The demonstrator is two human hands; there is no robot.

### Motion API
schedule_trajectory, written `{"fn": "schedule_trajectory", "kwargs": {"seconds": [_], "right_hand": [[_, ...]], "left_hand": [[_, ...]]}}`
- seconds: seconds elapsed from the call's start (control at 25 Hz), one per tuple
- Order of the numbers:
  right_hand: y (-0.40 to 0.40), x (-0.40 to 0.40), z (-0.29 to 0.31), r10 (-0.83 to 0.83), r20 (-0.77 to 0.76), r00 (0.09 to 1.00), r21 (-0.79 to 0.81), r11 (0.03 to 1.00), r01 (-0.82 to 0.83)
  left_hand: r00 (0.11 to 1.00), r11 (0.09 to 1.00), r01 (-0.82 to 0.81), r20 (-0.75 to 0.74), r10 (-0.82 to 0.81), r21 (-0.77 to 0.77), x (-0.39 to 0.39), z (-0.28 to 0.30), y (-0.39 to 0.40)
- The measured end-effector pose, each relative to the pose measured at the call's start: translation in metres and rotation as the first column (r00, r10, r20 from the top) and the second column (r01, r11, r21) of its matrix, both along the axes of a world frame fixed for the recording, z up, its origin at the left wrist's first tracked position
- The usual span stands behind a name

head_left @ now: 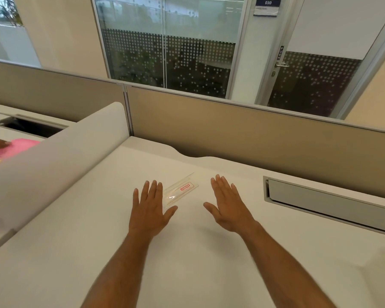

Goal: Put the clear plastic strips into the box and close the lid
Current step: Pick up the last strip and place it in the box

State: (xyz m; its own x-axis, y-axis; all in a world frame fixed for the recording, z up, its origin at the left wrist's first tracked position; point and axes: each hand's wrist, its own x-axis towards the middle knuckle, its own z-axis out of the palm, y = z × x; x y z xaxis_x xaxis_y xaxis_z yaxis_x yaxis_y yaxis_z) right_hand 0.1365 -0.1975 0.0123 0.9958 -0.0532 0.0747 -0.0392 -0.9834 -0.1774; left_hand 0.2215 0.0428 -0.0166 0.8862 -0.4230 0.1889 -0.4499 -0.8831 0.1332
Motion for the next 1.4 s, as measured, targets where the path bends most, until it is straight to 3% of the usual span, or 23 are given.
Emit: {"fn": "schedule_trajectory", "kwargs": {"seconds": [0.16,0.48,0.68,0.84,0.96,1.08,1.2,1.4], "right_hand": [[0.006,0.052,-0.009,0.042,-0.042,0.998,-0.071,0.996,-0.045],[0.013,0.137,-0.029,0.188,-0.036,0.982,-0.141,0.971,-0.191],[0.019,0.149,-0.04,0.2,-0.007,0.98,-0.125,0.972,-0.199],[0.012,0.133,-0.033,0.213,0.029,0.977,-0.217,0.955,-0.202],[0.003,0.112,-0.026,0.204,0.014,0.979,-0.163,0.966,-0.199],[-0.006,0.087,-0.015,0.149,-0.032,0.988,-0.038,0.988,-0.15],[-0.013,0.058,-0.003,0.107,-0.089,0.99,0.079,0.992,-0.1],[-0.018,0.009,0.018,0.161,-0.192,0.968,0.059,0.987,-0.153]], "left_hand": [[1.0,1.0,-0.007,-0.005,0.007,-0.021,0.029,-0.002,0.001],[0.987,0.98,0.099,0.138,-0.076,-0.173,0.061,-0.016,-0.002],[0.975,0.97,0.117,0.212,-0.071,-0.212,0.066,-0.024,-0.002],[0.973,0.967,0.139,0.213,-0.093,-0.215,0.057,-0.023,-0.005],[0.993,0.955,0.073,0.113,-0.041,-0.288,0.049,-0.016,-0.012],[0.99,0.945,-0.03,-0.141,-0.017,-0.326,0.042,-0.004,-0.021],[0.95,0.931,-0.076,-0.309,-0.042,-0.357,0.034,0.01,-0.029],[0.804,0.852,-0.125,-0.555,-0.213,-0.509,0.019,0.023,-0.034]]}}
